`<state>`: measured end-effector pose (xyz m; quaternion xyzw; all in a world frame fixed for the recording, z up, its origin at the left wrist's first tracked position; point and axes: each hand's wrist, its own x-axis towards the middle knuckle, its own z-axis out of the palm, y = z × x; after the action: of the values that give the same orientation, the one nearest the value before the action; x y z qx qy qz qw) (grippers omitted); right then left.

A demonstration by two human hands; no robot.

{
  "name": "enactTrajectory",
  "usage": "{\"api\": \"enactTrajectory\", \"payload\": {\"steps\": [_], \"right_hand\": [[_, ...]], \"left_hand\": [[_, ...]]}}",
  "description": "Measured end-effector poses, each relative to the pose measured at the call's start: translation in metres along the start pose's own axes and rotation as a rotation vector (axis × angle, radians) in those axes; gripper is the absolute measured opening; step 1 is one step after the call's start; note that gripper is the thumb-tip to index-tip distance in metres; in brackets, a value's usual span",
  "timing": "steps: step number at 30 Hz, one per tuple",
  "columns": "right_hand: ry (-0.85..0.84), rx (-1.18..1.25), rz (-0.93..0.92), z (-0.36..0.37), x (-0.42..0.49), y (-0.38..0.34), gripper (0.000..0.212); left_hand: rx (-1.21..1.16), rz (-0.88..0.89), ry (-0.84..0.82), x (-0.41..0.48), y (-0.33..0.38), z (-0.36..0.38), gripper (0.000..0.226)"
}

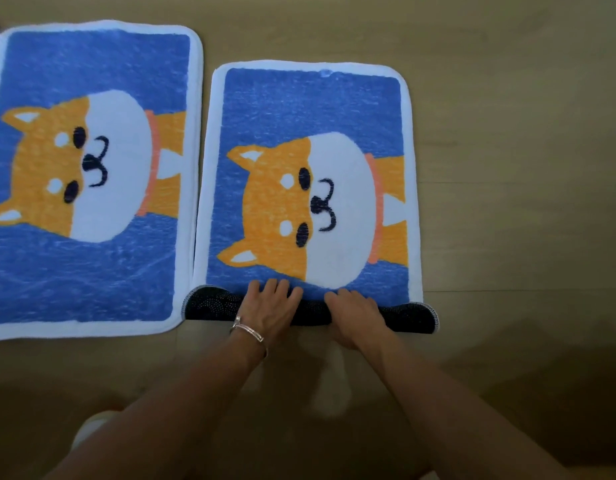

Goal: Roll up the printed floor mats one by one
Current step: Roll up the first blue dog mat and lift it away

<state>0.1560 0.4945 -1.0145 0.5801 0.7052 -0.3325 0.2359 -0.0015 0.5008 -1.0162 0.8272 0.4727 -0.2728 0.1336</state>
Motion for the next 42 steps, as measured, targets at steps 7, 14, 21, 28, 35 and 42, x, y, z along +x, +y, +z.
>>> {"api": "enactTrajectory", "payload": {"steps": [7,14,21,28,35,42], "right_hand": [[0.175,-0.168,-0.014,0.013,-0.011,-0.006,0.041],[0.115,-0.133,-0.038,-0.001,0.003,-0.007,0.024],[0.203,-0.183,-0.019,0.011,-0.009,-0.008,0.037],[0.101,-0.123,-0.017,-0.004,0.008,-0.005,0.026],[0.212,-0.151,-0.065,0.005,-0.004,-0.003,0.038],[0.065,-0.166,-0.081,-0.013,0.011,-0.005,0.028]], "left_hand": [[-0.115,-0.004,-0.219,0.014,-0.003,-0.014,0.027],[-0.049,-0.013,0.045,0.000,0.005,-0.006,0.036],[-0.134,0.060,-0.292,0.028,-0.001,-0.021,0.030],[-0.109,0.031,-0.064,0.007,0.015,-0.008,0.034],[-0.282,0.082,-0.272,0.029,0.005,-0.024,0.034],[-0.167,-0.053,-0.094,0.012,0.010,-0.014,0.024]]}}
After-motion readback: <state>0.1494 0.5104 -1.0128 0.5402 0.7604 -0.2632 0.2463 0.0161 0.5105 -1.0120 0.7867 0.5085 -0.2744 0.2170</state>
